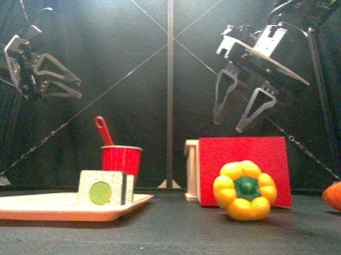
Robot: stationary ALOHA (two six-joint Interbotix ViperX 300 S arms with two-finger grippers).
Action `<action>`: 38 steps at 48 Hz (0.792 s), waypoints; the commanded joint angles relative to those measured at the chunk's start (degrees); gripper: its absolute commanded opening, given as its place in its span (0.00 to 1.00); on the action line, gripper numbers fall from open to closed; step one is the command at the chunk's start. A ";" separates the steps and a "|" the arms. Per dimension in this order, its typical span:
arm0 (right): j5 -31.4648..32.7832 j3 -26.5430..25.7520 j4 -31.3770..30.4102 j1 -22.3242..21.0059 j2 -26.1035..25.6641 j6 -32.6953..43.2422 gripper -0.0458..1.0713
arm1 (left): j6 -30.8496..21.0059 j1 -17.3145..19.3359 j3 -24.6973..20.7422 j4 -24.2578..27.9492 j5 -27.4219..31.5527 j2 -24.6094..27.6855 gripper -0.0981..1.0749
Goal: Grab sushi piece from plate
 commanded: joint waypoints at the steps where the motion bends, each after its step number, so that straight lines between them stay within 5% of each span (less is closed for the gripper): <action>1: -0.18 -1.14 0.26 0.18 -1.85 0.00 0.83 | 0.09 0.18 -0.70 -0.18 -0.18 0.18 0.81; 23: -1.05 -5.27 -3.16 0.09 -0.26 -1.14 0.83 | 0.18 0.18 -0.70 -0.18 -0.18 0.18 0.81; 38: -7.73 -9.67 -10.37 -0.35 3.25 -1.67 0.83 | 0.26 0.26 -0.70 -0.18 -0.26 0.18 0.81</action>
